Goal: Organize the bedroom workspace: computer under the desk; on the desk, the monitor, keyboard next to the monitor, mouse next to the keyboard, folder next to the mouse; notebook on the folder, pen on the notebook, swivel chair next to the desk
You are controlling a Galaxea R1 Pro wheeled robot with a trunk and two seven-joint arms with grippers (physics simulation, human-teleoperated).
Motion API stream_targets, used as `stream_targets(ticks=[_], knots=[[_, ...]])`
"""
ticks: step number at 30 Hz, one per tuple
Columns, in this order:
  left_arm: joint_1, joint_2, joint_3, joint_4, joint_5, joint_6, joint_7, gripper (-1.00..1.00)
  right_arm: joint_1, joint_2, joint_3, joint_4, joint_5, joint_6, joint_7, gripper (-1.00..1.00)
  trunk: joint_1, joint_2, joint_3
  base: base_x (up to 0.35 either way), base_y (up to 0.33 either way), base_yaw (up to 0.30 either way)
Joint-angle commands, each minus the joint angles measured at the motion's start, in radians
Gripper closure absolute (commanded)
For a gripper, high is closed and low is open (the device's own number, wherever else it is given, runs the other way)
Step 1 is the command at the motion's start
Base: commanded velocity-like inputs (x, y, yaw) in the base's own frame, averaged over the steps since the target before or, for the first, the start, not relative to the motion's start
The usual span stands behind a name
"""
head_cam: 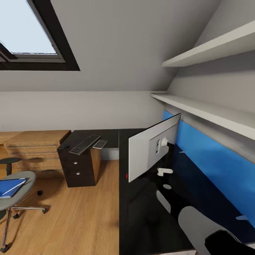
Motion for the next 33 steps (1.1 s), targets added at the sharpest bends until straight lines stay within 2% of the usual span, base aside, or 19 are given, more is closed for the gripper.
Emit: stream_targets(ticks=[1, 3, 4, 5, 7, 11, 14, 17, 18, 21, 22, 23, 26, 33], knots=[[0.0, -0.002, -0.006, 0.002, 0.008, -0.004, 0.001, -1.0, 0.006, 0.002, 0.009, -0.026, -0.01, 0.016, -0.025, -1.0, 0.0, -0.001, -0.001, -0.012, 0.029, 0.0], [0.0, -0.007, -0.013, 0.008, 0.008, -0.004, 0.002, -1.0, 0.025, 0.007, 0.01, -0.084, -0.01, 0.055, -0.068, -1.0, 0.0, -0.001, -0.001, -0.008, 0.021, 0.0], [0.0, -0.014, -0.02, 0.014, 0.007, -0.004, 0.001, -1.0, 0.075, 0.014, 0.018, -0.225, -0.009, 0.13, -0.171, -1.0, 0.0, -0.001, -0.001, -0.003, 0.008, 0.0], [0.0, -0.017, -0.022, 0.016, 0.007, -0.004, 0.001, -1.0, 0.101, 0.015, 0.034, -0.31, -0.009, 0.177, -0.224, -1.0, 0.0, -0.001, -0.001, -0.002, 0.005, 0.0], [0.0, -0.02, -0.024, 0.018, 0.007, -0.004, 0.001, -1.0, 0.13, 0.017, 0.065, -0.416, -0.011, 0.241, -0.283, -1.0, 0.0, -0.001, -0.001, -0.001, 0.003, 0.0], [0.0, -0.022, -0.024, 0.019, 0.007, -0.005, 0.001, -1.0, 0.153, 0.021, 0.126, -0.518, -0.013, 0.32, -0.332, -1.0, 0.0, -0.001, -0.001, 0.0, 0.001, 0.0], [0.0, -0.024, -0.025, 0.019, 0.007, -0.005, 0.001, -1.0, 0.158, 0.039, 0.148, -0.541, -0.012, 0.351, -0.344, -1.0, 0.0, -0.001, -0.001, 0.0, 0.0, 0.0], [0.0, -0.025, -0.028, 0.019, 0.007, -0.005, 0.0, -1.0, 0.161, 0.073, 0.161, -0.557, -0.005, 0.379, -0.357, -1.0, 0.0, -0.001, -0.001, 0.0, 0.003, 0.0], [0.0, -0.026, -0.055, 0.019, 0.007, -0.005, 0.0, -1.0, 0.163, 0.092, 0.169, -0.566, 0.019, 0.386, -0.37, -1.0, 0.0, -0.001, -0.001, 0.0, 0.161, 0.0], [0.0, -0.026, -0.076, 0.019, 0.007, -0.005, -0.001, -1.0, 0.164, 0.096, 0.185, -0.563, 0.038, 0.373, -0.37, -1.0, 0.0, -0.001, -0.001, 0.0, 0.21, 0.0], [0.0, -0.026, -0.104, 0.019, 0.007, -0.005, -0.001, -1.0, 0.165, 0.098, 0.237, -0.557, 0.061, 0.351, -0.372, -1.0, 0.0, -0.001, -0.001, 0.0, 0.273, 0.0], [0.0, -0.026, -0.117, 0.019, 0.007, -0.005, 0.0, -1.0, 0.165, 0.099, 0.264, -0.553, 0.069, 0.344, -0.373, -1.0, 0.0, -0.001, -0.001, 0.0, 0.284, 0.0], [0.0, -0.026, -0.135, 0.019, 0.008, -0.005, 0.0, -1.0, 0.165, 0.099, 0.294, -0.532, 0.075, 0.333, -0.372, -1.0, 0.0, -0.001, -0.001, 0.0, 0.291, 0.0], [0.0, -0.026, -0.149, 0.033, 0.008, -0.005, 0.0, -1.0, 0.165, 0.1, 0.312, -0.509, 0.078, 0.252, -0.375, -1.0, 0.0, -0.001, -0.001, 0.0, 0.3, 0.0]])
